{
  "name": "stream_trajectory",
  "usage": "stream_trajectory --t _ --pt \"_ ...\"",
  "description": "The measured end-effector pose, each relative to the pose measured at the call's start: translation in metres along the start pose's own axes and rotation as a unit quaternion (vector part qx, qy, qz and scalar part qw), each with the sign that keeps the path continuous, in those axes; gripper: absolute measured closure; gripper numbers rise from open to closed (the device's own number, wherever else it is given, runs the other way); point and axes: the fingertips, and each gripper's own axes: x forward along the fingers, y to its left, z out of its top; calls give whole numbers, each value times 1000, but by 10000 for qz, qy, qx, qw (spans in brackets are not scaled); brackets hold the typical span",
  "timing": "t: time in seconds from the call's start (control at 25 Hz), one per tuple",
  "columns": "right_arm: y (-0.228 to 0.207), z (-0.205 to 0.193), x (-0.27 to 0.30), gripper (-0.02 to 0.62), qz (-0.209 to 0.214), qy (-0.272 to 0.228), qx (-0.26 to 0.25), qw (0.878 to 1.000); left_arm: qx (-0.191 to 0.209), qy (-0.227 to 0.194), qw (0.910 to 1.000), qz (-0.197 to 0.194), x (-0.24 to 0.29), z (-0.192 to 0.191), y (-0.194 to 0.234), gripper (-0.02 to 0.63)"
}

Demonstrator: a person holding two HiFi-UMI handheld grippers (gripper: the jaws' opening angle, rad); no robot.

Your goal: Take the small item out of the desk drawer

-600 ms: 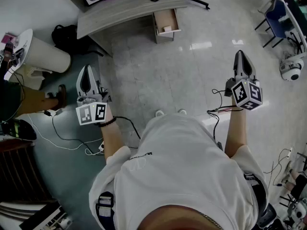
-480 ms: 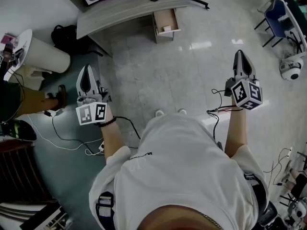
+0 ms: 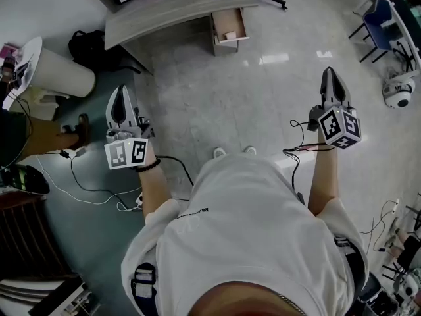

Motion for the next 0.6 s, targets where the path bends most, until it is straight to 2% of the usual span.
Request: stream_trajectory --t 0.16,0.36,0.6 --pt "15 -6 4 596 -18 56 -5 10000 -102 15 9999 -134 -2 -11 8 607" --pt "41 -21 10 597 -26 146 -18 9999 -233 193 9983 -489 -2 -31 10 607" --pt "54 -29 16 597 -63 229 -2 9997 -581 396 9955 -634 -3 -56 10 607"
